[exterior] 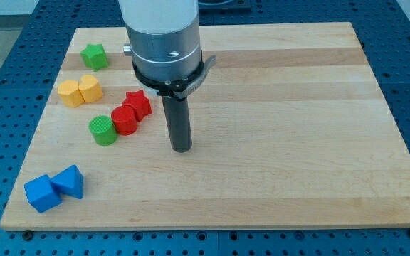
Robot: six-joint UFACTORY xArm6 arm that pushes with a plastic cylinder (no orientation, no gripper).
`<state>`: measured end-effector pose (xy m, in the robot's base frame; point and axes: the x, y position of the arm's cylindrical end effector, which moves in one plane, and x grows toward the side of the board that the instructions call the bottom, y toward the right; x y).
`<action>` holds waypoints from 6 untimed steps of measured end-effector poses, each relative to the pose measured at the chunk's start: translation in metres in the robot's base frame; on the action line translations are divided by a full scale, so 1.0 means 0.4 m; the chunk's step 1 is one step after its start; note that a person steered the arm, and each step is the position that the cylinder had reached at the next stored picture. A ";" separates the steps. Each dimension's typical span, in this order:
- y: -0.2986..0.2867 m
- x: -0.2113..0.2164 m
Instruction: Point your arm at the red circle
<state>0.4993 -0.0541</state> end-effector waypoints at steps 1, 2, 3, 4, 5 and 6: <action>0.000 0.001; -0.011 0.001; -0.085 0.011; -0.144 -0.008; -0.146 -0.008; -0.146 -0.017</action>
